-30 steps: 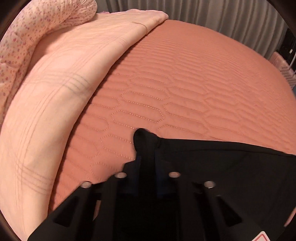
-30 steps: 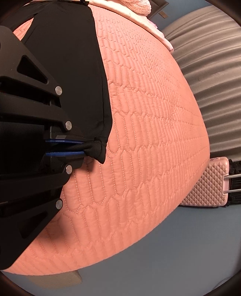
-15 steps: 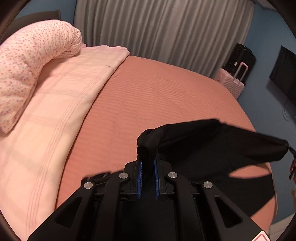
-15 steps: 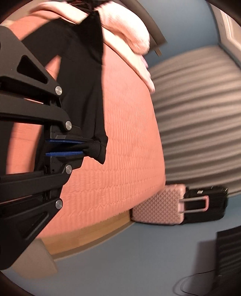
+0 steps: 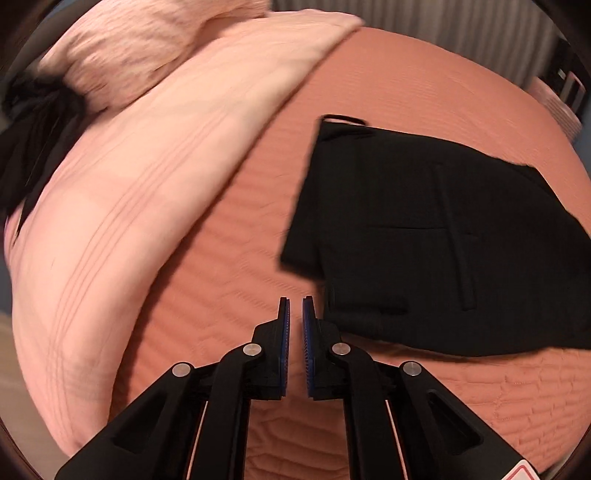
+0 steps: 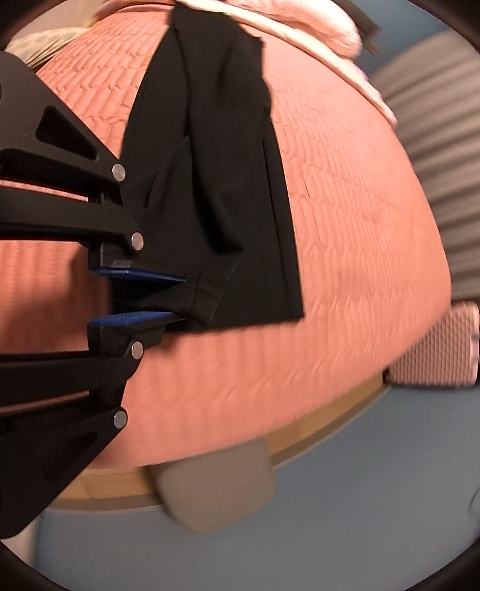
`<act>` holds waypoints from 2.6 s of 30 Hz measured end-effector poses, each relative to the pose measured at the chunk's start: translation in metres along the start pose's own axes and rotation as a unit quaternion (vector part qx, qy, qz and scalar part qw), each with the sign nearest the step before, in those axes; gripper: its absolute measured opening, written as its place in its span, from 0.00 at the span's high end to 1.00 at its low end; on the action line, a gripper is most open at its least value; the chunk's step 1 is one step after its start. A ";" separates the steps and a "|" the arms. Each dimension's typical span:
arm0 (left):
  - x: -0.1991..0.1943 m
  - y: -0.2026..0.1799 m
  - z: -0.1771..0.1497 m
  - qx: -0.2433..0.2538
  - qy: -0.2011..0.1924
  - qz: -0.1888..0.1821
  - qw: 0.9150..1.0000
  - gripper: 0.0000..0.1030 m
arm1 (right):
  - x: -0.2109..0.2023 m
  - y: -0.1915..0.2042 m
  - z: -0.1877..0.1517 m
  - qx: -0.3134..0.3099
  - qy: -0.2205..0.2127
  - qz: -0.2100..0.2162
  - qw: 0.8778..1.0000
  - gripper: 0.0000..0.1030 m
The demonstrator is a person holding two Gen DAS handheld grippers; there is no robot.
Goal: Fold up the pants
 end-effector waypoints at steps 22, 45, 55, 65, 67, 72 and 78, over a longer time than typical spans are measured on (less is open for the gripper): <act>0.011 -0.050 -0.016 -0.203 0.029 -0.125 0.971 0.81 | -0.038 0.201 -0.030 -0.013 -0.095 0.085 0.992 0.37; -0.133 -0.103 -0.033 -0.053 -0.134 0.046 0.988 0.56 | -0.016 0.069 -0.012 0.043 -0.022 0.016 0.999 0.23; -0.218 -0.282 -0.083 0.034 -0.128 -0.088 0.987 0.49 | 0.047 0.031 -0.001 0.077 0.044 0.103 0.991 0.87; -0.211 -0.342 -0.103 0.110 -0.110 -0.088 0.984 0.43 | -0.013 0.055 0.023 -0.128 0.018 -0.001 0.992 0.77; -0.201 -0.352 -0.105 0.123 -0.098 -0.086 0.984 0.43 | 0.013 0.015 -0.010 -0.075 0.069 -0.047 0.994 0.77; -0.175 -0.343 -0.104 0.143 -0.082 -0.040 0.985 0.38 | -0.014 0.012 -0.035 0.028 -0.020 -0.015 0.999 0.77; -0.128 -0.298 -0.098 0.102 -0.043 0.005 0.994 0.37 | -0.003 0.065 -0.020 -0.038 0.005 0.004 0.999 0.77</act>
Point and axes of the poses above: each gripper's, at about its wrist camera, not at the fingertips, and x roughly the way its jaws point, y to its left, z to its top, the point moved 10 cm from there along x, roughly the way its jaws point, and after that the axes turned 12 degrees about z, right-handed, at the moved point
